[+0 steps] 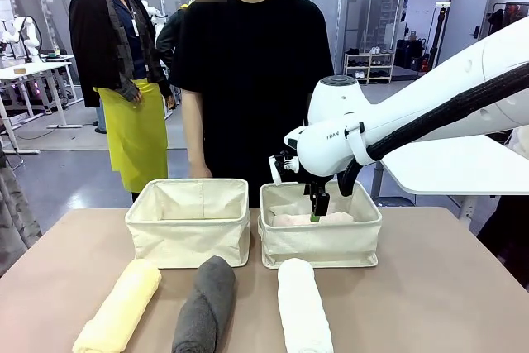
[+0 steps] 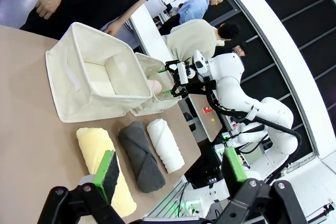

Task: Divide the towels into two baskets.
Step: Pick up one hotel-folded towel and place it in the Fabric basket indicated by the person, then pick up one hotel-folded towel from the bottom of the table and place it in the Fabric basket indicated by the person.

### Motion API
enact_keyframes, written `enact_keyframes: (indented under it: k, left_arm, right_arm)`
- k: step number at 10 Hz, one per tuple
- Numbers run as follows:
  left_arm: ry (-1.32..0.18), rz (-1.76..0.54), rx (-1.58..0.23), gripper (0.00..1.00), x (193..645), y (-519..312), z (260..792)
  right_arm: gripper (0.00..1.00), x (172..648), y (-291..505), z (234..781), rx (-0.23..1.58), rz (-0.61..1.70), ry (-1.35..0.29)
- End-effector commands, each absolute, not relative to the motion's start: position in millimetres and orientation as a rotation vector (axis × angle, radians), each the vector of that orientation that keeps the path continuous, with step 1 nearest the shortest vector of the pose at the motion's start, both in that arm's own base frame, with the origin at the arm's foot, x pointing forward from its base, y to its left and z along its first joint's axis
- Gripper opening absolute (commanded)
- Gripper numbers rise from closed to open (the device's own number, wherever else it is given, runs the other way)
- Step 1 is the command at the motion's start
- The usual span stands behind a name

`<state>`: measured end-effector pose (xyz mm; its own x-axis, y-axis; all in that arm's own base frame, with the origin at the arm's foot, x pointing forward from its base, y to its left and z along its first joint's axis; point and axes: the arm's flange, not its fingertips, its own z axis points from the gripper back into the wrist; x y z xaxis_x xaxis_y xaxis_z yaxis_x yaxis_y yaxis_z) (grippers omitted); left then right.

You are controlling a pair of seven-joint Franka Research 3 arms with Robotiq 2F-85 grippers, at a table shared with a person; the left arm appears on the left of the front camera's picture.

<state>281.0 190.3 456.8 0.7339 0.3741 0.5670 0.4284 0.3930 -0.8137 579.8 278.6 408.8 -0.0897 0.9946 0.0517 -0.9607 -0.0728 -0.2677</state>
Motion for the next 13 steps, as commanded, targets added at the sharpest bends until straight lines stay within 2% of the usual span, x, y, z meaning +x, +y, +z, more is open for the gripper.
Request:
enact_keyframes:
  k: [1, 7, 8, 9, 11, 13]
  left_arm:
    - [-0.808, -0.051, -1.213, 1.0, 277.9, 191.4, 458.9]
    - [-0.808, -0.051, -1.213, 1.0, 277.9, 191.4, 458.9]
    - [-0.808, -0.051, -1.213, 1.0, 277.9, 191.4, 458.9]
    - [-0.808, -0.051, -1.213, 1.0, 277.9, 191.4, 458.9]
    - [-0.808, -0.051, -1.213, 1.0, 277.9, 191.4, 458.9]
    - [-0.808, -0.051, -1.213, 1.0, 277.9, 191.4, 458.9]
  right_arm:
    - [1.0, 579.5, 279.2, 408.9, -0.164, 1.643, -0.265]
    - [1.0, 579.5, 279.2, 408.9, -0.164, 1.643, -0.265]
    - [0.96, 579.8, 278.6, 408.8, -0.163, 1.642, -0.264]
    - [1.0, 565.8, 278.8, 431.3, -0.132, 1.646, -0.242]
    - [1.0, 526.6, 267.2, 477.3, -0.168, 1.502, -0.218]
    - [1.0, 487.7, 244.0, 519.5, -0.126, 1.335, -0.282]
